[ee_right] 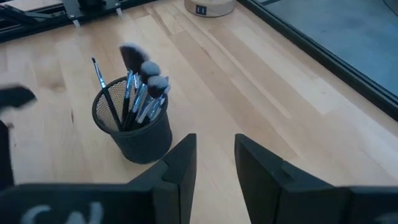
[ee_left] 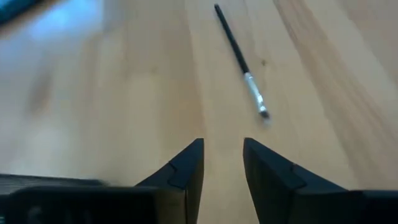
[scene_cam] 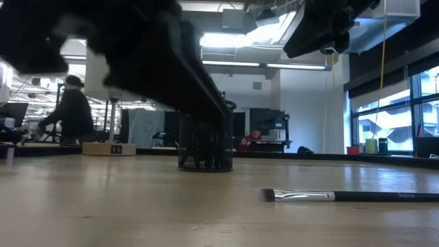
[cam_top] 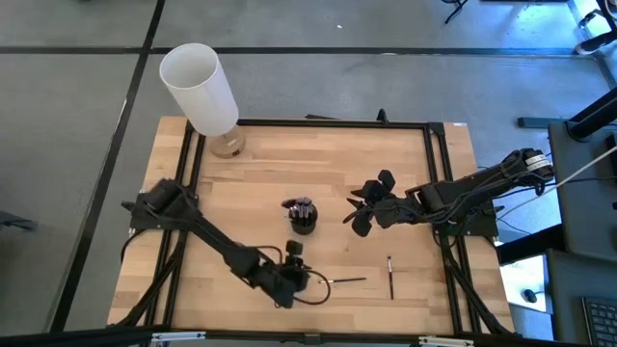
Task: Sort items
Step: Put the silver eyeshadow brush into the pen holder
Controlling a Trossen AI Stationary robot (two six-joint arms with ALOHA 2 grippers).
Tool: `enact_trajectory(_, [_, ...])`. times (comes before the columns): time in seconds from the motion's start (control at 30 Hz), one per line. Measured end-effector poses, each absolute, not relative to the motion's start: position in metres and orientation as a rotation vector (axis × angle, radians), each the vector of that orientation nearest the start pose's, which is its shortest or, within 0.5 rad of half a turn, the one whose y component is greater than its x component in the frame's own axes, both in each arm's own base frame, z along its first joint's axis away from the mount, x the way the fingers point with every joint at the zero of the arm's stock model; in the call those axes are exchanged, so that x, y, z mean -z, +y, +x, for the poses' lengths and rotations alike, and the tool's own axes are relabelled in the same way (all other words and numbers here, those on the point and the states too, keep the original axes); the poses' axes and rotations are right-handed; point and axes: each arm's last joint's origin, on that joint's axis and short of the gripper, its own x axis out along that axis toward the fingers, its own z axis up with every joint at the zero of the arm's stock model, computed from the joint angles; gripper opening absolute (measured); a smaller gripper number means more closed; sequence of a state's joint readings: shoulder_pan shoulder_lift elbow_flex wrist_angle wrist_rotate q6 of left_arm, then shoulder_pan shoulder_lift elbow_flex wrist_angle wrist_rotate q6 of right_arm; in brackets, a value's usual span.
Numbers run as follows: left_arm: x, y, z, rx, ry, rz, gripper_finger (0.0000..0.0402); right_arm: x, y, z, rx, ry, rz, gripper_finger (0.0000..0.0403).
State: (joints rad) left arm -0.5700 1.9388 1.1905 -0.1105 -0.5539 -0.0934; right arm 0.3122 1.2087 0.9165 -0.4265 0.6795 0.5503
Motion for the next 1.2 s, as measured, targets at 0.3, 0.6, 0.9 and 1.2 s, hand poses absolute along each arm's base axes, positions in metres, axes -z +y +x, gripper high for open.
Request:
enact_trajectory(0.3, [-0.124,-0.216,0.364,0.025,0.611,0.185,0.0120,-0.278,0.058,0.240,0.508,0.515,0.179,0.0110])
enact_trajectory(0.6, [-0.096,-0.214,0.369,0.002,0.656,0.090,0.0121,-0.278,0.058,0.240,0.507,0.518,0.178,0.0110])
enact_trajectory(0.9, [-0.090,-0.210,0.371,0.022,0.690,0.031,0.0087,-0.278,0.058,0.240,0.507,0.517,0.180,0.0110])
enact_trajectory(1.2, [-0.097,-0.205,0.365,0.127,0.784,0.233,0.0007,-0.278,0.058,0.240,0.505,0.520,0.174,0.0110])
